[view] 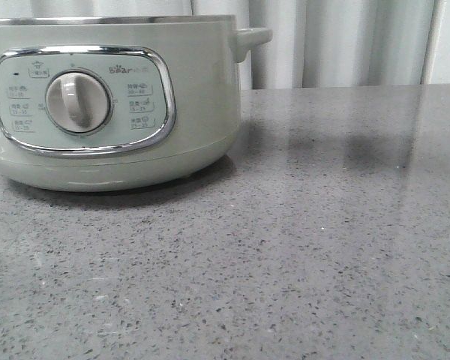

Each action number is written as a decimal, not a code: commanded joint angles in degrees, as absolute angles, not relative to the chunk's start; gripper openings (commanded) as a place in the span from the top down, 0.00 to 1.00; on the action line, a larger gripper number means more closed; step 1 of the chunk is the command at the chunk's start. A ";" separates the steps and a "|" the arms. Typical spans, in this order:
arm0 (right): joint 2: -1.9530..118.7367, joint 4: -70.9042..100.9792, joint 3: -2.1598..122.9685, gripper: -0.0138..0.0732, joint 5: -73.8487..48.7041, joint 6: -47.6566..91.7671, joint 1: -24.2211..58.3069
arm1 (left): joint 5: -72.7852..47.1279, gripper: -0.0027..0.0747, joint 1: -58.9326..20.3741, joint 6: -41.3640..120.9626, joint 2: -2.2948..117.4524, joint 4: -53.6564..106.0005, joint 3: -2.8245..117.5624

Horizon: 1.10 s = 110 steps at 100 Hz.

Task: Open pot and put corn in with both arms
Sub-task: 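Grasp the yellow corn cob with the right gripper and lift it, then lower the corn into the open pot and open the right gripper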

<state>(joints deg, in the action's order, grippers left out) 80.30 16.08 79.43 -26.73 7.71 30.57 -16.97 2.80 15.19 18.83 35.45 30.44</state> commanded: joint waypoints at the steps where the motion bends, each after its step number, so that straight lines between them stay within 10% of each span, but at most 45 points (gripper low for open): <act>1: 83.11 16.60 83.98 0.92 -22.76 8.25 32.76 | -15.22 0.63 2.21 14.80 19.22 38.31 32.38; 21: 92.34 17.50 89.32 0.87 -23.98 8.25 33.19 | -16.36 0.70 1.65 14.80 19.22 40.99 32.38; 51: 92.40 17.02 91.96 0.17 -27.90 8.25 32.98 | -21.87 0.71 -2.30 17.58 19.22 40.99 32.38; 63: 87.29 15.45 91.81 0.31 -31.19 8.25 31.81 | -24.88 0.75 -3.82 24.17 19.22 40.99 32.38; 87: 68.35 6.74 79.72 0.92 -32.95 8.25 31.32 | -26.22 0.93 -4.56 32.65 17.31 40.55 32.38; 110: 41.12 1.69 53.60 0.91 -25.04 8.25 31.32 | -26.16 0.99 -4.56 41.02 12.00 40.43 29.22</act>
<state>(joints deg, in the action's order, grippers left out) 50.62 4.67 60.00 -32.37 7.71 31.71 -29.18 -4.18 39.31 12.66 39.27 29.20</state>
